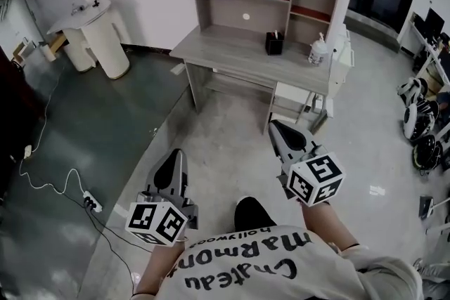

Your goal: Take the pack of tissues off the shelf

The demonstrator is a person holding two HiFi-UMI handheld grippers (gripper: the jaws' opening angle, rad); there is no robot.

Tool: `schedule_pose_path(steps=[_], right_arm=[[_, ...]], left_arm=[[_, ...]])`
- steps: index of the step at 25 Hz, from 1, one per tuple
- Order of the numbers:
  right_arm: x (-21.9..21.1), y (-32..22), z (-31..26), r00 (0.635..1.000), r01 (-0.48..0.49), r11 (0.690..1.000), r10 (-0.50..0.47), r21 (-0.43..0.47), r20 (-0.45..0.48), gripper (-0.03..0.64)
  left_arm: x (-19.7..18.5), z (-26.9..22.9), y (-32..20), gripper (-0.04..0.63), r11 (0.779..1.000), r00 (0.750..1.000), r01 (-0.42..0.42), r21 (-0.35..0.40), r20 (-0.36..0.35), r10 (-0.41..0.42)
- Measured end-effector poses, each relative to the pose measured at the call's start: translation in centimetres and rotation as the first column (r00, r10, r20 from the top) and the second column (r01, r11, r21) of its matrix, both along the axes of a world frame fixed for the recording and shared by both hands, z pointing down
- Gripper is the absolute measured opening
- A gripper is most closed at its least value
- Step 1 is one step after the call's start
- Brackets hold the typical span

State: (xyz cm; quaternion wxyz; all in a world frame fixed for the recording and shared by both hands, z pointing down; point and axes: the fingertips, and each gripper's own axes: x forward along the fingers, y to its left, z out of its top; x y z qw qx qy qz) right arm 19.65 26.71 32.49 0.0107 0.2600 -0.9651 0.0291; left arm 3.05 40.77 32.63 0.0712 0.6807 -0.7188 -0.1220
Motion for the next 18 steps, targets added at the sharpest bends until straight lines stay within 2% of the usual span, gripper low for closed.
schedule_pose_path(steps=[8,12,15,18], right_arm=[[-4.0,-5.5,1.3,0.999,0.035,0.999,-0.035,-0.020,-0.014,0.011],[-6.1,-9.7,-0.5,0.998,0.055,0.998,-0.055,-0.010,0.011,0.011],[-7.2,-12.8,-2.2,0.998,0.060,0.998,-0.061,0.023,0.029,0.011],[-8.1,-15.7,-3.4,0.997,0.063,0.997,-0.065,0.048,0.042,0.011]], left_arm=[[-2.6,0.6,-5.4,0.018,1.000,1.000,0.005,-0.008,0.012,-0.005],[-4.2,-1.0,-9.3,0.018,1.000,0.999,0.014,0.013,0.031,-0.015],[-5.9,-2.5,-12.0,0.018,0.998,0.996,0.059,0.026,0.063,-0.061],[-7.2,-3.3,-14.7,0.018,0.996,0.995,0.071,0.048,0.060,-0.074]])
